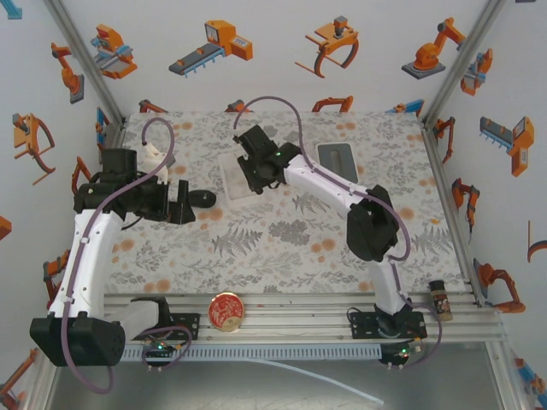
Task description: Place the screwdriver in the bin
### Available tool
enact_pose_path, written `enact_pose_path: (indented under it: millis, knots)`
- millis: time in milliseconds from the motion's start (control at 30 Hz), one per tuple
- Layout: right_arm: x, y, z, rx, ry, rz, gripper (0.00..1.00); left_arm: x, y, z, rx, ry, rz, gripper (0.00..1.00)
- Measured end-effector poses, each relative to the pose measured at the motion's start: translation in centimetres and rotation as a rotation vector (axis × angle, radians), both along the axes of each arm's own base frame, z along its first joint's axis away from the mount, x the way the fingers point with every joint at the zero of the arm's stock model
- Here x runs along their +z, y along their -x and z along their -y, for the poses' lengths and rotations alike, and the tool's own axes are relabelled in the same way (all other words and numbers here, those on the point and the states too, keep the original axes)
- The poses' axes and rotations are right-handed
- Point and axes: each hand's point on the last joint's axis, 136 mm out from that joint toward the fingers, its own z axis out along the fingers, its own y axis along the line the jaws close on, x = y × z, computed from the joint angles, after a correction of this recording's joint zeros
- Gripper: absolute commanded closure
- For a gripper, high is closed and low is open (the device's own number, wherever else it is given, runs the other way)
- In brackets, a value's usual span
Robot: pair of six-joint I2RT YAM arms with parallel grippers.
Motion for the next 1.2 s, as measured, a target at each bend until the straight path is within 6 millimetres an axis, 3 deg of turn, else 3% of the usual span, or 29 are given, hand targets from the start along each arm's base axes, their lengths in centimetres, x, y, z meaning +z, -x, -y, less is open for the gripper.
enact_pose_path:
  millis: [300,967,1200]
  knots:
    - [-2.6,-1.3,-2.7,0.061,0.049,0.018,0.81,0.0,0.1,0.0,0.0,0.0,-0.002,0.03]
    - [-6.7,-3.2,-2.3,0.076,0.2,0.044,0.78,0.0,0.1,0.0,0.001,0.0,-0.002,0.03]
    - [-6.3,-3.5,-2.6,0.077,0.195,0.054,0.77,0.0,0.1,0.0,0.001,0.001,-0.002,0.03]
